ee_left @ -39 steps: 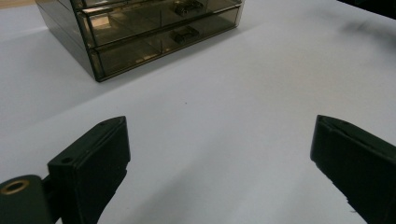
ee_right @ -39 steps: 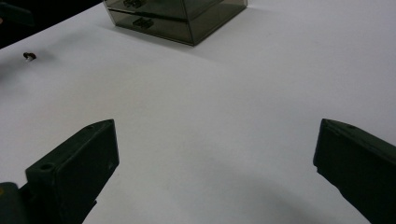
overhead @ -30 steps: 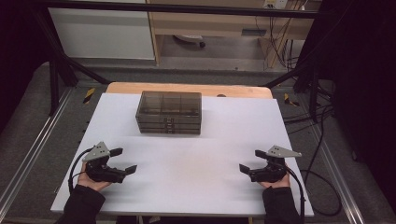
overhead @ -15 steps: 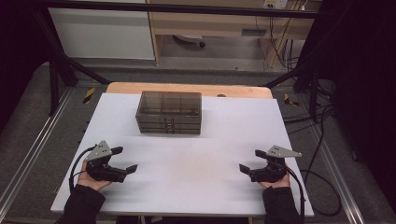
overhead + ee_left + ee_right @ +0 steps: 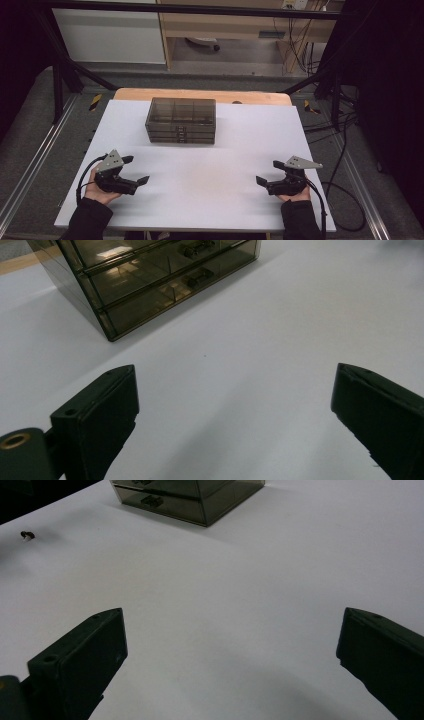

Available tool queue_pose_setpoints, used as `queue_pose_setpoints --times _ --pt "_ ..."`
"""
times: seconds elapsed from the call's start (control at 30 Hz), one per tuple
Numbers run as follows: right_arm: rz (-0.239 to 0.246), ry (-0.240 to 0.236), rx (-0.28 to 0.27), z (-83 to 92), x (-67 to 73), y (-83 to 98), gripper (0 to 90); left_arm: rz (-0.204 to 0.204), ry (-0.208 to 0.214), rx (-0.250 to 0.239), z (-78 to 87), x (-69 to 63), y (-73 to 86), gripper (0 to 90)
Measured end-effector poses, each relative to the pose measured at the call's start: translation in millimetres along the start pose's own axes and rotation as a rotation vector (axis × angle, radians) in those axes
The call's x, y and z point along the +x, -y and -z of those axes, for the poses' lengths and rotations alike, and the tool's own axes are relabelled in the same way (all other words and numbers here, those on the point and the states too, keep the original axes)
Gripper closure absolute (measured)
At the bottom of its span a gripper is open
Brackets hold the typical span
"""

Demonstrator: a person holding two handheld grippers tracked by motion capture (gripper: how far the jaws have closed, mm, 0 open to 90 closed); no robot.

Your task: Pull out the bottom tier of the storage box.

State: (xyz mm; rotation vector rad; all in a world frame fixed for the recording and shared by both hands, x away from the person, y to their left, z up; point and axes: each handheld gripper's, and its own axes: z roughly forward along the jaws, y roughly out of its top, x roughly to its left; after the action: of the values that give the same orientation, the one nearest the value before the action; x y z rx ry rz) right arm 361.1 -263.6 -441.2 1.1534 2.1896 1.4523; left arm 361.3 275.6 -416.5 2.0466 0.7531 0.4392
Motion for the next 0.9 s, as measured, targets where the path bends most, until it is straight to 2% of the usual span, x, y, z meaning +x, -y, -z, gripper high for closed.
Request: queue_pose_setpoints --times 0.53,0.7,0.9 --pt "0.009 0.004 0.004 -1.0 0.4 0.6 0.4 -0.140 -0.051 0.063 -7.3 -8.7 -14.4 5.1" --pt "0.009 0.005 0.004 -0.9 0.4 0.5 0.4 -0.201 -0.071 0.092 -11.6 -11.4 -17.9 5.2" --pt "0.011 0.007 0.003 -0.5 0.4 0.4 0.4 -0.252 -0.092 0.113 -17.1 -14.2 -24.9 5.2"
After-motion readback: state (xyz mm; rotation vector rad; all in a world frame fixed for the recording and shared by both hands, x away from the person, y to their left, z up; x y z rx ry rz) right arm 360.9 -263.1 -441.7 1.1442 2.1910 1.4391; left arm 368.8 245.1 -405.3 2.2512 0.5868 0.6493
